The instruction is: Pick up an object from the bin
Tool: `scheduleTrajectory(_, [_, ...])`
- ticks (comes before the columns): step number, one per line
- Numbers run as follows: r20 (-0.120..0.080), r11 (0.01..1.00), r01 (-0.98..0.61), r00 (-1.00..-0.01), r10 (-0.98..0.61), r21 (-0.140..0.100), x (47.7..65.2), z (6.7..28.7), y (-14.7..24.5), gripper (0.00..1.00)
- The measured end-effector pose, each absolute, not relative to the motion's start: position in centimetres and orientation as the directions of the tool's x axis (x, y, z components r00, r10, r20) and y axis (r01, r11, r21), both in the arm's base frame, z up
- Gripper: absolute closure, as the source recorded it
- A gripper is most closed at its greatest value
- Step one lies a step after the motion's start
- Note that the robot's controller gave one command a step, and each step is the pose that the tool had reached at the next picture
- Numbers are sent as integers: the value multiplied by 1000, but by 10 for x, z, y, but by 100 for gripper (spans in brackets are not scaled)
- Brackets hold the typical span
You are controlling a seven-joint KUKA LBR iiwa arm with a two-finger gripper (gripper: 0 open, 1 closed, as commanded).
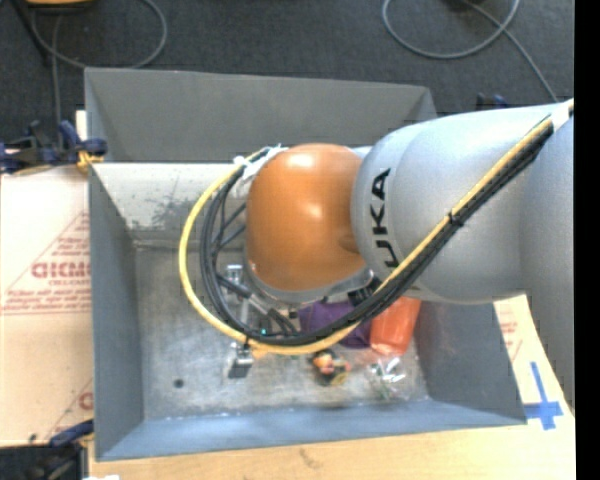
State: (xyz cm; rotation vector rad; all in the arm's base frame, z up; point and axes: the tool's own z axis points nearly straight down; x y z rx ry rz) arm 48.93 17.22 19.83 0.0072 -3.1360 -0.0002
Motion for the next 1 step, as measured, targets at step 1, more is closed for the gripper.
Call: scheduleTrajectory(1, [-2, 1000, -1, -1000, -1, 2, 491, 202, 171, 0])
